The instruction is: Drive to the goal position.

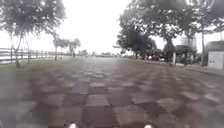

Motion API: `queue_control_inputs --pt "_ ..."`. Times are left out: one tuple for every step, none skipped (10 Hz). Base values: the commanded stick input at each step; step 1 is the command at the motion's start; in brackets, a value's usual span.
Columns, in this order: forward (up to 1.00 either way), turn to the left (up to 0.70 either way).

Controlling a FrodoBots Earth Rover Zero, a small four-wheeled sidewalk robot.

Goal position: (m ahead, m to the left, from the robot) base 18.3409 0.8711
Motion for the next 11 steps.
queue_control_inputs --pt "0.99 0.00" --pt "0.99 0.00" --pt "0.99 0.00" --pt "0.99 0.00" --pt "0.99 0.00" --pt "0.99 0.00" --pt "0.99 0.00" --pt "0.99 0.00" --pt "0.99 0.00" --pt "0.99 0.00" --pt "0.99 0.00"
